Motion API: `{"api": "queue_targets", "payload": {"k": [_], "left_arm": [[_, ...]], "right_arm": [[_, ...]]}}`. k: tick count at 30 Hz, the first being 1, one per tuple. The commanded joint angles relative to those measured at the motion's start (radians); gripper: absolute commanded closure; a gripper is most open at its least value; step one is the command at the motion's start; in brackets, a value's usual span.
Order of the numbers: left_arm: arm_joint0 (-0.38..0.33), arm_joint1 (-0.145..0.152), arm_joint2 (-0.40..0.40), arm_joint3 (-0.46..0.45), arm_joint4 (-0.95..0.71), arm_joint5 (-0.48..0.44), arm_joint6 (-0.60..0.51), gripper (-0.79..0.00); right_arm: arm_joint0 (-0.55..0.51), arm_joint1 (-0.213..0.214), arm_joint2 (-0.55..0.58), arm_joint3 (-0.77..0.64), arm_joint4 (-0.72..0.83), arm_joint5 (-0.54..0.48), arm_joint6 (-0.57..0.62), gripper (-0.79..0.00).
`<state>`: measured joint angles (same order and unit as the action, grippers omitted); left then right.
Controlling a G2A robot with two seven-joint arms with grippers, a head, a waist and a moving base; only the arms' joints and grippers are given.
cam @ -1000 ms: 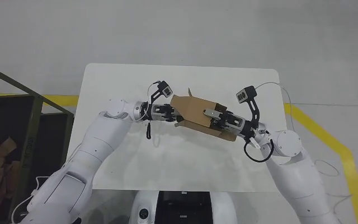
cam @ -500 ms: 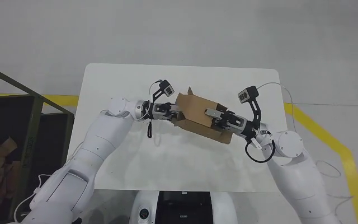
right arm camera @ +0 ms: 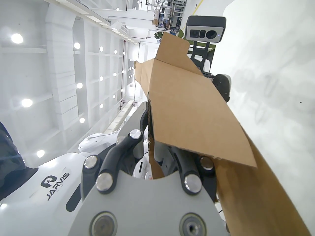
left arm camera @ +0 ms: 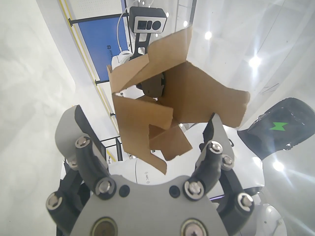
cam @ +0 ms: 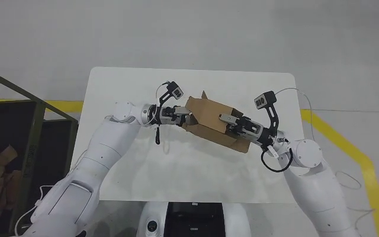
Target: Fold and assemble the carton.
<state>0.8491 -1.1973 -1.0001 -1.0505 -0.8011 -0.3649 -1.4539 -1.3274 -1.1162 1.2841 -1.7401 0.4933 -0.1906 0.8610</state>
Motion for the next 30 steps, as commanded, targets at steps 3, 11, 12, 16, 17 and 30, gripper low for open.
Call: {"api": "queue_targets", "payload": {"k": [3, 11, 12, 16, 17, 30], "left_arm": [[0.018, 0.009, -0.023, 0.001, 0.033, 0.000, 0.009, -0.785], [0.064, 0.019, -0.042, -0.002, 0.051, 0.018, 0.014, -0.785], [0.067, 0.018, -0.040, -0.002, 0.052, 0.020, 0.015, -0.785], [0.072, 0.012, -0.023, -0.012, 0.046, 0.037, 0.009, -0.785], [0.071, 0.010, -0.017, -0.015, 0.044, 0.039, 0.007, -0.785], [0.040, -0.020, 0.047, -0.002, 0.023, 0.042, -0.007, -0.785]], "right_arm": [[-0.008, 0.003, 0.029, 0.000, 0.011, -0.005, -0.008, 0.000], [-0.011, 0.005, 0.054, -0.014, 0.041, -0.008, -0.009, 0.000], [-0.010, 0.005, 0.054, -0.015, 0.045, -0.008, -0.008, 0.000], [-0.009, 0.003, 0.044, -0.022, 0.062, -0.011, -0.009, 0.000], [-0.009, 0.002, 0.041, -0.023, 0.061, -0.011, -0.010, 0.000], [-0.013, -0.001, 0.027, -0.036, 0.069, -0.013, -0.015, 0.000]]}}
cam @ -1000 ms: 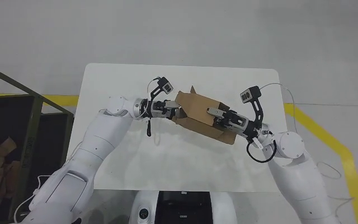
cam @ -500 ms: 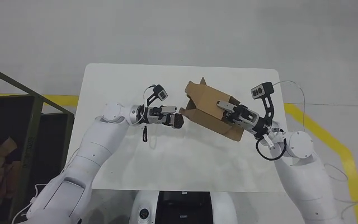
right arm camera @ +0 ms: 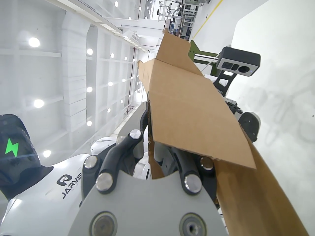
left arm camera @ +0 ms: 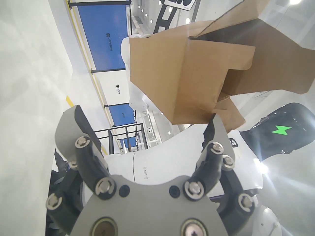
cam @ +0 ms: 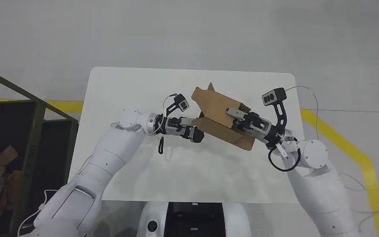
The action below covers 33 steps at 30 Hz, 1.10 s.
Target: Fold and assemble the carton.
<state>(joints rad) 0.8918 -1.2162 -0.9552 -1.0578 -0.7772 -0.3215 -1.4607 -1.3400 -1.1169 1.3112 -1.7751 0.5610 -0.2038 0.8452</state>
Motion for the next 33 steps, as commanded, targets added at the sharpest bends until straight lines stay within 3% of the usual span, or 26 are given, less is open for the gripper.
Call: {"api": "queue_targets", "payload": {"k": [1, 33], "left_arm": [[-0.006, -0.003, 0.004, 0.010, -0.002, -0.003, -0.001, -0.785], [-0.057, -0.042, 0.041, 0.068, -0.015, 0.004, -0.042, -0.785]], "right_arm": [[-0.001, 0.000, -0.001, -0.002, 0.004, 0.000, 0.002, 0.000], [0.006, -0.003, -0.017, -0.015, 0.030, 0.013, 0.036, 0.000]]}}
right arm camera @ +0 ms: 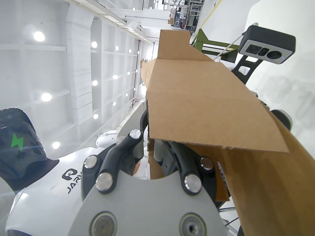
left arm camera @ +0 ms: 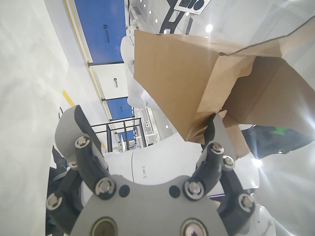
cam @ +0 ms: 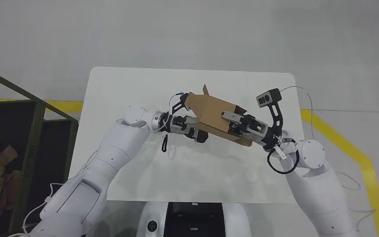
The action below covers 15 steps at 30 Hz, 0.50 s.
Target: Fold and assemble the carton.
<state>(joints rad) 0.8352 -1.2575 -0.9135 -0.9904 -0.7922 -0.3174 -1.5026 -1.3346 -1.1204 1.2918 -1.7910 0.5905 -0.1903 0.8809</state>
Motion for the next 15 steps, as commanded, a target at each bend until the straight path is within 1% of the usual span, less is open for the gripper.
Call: {"api": "queue_targets", "payload": {"k": [1, 9, 15], "left_arm": [[-0.001, -0.001, 0.000, 0.000, -0.001, 0.001, -0.001, -0.785], [0.004, 0.004, -0.027, 0.002, 0.008, 0.000, 0.000, -0.785], [0.019, 0.013, -0.055, -0.015, 0.016, -0.003, 0.003, -0.785]], "right_arm": [[0.000, 0.000, 0.005, 0.002, 0.001, -0.002, -0.001, 0.000], [-0.009, 0.005, 0.036, 0.008, -0.006, 0.001, -0.001, 0.000], [-0.017, 0.009, 0.063, 0.023, -0.030, 0.000, -0.015, 0.000]]}}
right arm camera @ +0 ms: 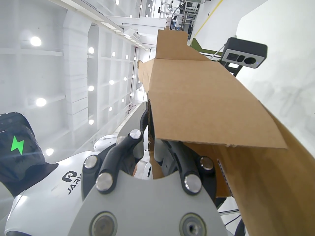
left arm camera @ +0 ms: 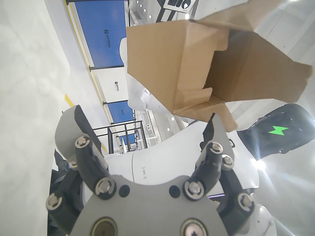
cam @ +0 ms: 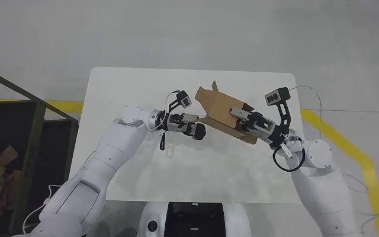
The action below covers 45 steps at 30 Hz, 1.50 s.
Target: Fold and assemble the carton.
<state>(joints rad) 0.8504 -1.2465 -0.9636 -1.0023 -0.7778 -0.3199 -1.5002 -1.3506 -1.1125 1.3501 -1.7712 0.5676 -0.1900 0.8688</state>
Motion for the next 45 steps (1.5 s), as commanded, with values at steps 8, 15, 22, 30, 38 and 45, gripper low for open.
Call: {"api": "queue_targets", "payload": {"k": [8, 15, 22, 30, 38, 45], "left_arm": [[0.045, 0.015, -0.033, -0.037, 0.017, 0.011, -0.006, -0.785], [0.066, 0.018, -0.038, -0.084, 0.017, 0.033, -0.012, -0.785], [0.065, 0.014, -0.026, -0.100, 0.017, 0.043, -0.011, -0.785], [0.040, 0.004, -0.011, -0.067, 0.014, 0.033, -0.005, -0.785], [0.023, -0.007, 0.000, -0.027, -0.001, 0.036, 0.014, -0.785], [0.016, -0.010, -0.003, -0.013, -0.004, 0.037, 0.017, -0.785]], "right_arm": [[-0.010, 0.002, 0.021, 0.015, -0.017, 0.001, -0.031, 0.000], [-0.014, 0.002, 0.025, 0.014, -0.037, 0.012, -0.068, 0.000], [-0.019, 0.001, 0.021, 0.003, -0.055, 0.023, -0.104, 0.000], [-0.016, -0.001, -0.002, -0.021, -0.045, 0.027, -0.076, 0.000], [-0.023, -0.002, -0.019, -0.040, -0.040, 0.028, -0.042, 0.000], [-0.026, -0.001, -0.028, -0.044, -0.048, 0.034, -0.029, 0.000]]}}
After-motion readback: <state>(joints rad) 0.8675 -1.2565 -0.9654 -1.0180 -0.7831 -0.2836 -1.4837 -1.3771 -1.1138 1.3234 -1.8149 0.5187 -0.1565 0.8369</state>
